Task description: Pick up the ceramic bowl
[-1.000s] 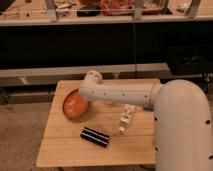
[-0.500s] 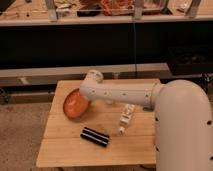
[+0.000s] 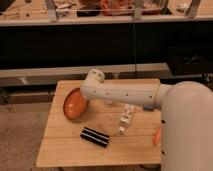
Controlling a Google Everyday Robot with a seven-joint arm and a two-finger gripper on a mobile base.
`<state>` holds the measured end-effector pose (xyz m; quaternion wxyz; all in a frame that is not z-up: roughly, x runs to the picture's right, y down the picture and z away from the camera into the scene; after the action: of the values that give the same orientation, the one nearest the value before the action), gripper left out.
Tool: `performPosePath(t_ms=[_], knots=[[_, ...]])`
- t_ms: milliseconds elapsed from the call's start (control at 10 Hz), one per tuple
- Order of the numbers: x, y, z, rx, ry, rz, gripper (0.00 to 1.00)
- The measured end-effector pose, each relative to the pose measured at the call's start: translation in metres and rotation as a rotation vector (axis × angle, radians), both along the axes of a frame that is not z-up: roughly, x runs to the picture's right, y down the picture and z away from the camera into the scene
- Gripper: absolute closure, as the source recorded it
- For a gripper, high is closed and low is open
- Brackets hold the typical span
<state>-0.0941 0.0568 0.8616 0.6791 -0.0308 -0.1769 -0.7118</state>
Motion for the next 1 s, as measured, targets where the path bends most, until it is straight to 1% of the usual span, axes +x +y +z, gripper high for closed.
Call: performPosePath(t_ms=[200,400,500,800,1000], knots=[[-0.001,-0.009,-0.014,0.020,-0.046,0.020,1.00],[-0.002,-0.013,-0.023,0.025,-0.078,0.028,1.00],[-0.004,-0.015,-0.028,0.021,-0.097,0.029,1.00],[-0.010,-0.020,-0.043,0.017,-0.131,0.026,1.00],[-0.009,-0.025,-0.053,0.026,-0.139,0.029,1.00]])
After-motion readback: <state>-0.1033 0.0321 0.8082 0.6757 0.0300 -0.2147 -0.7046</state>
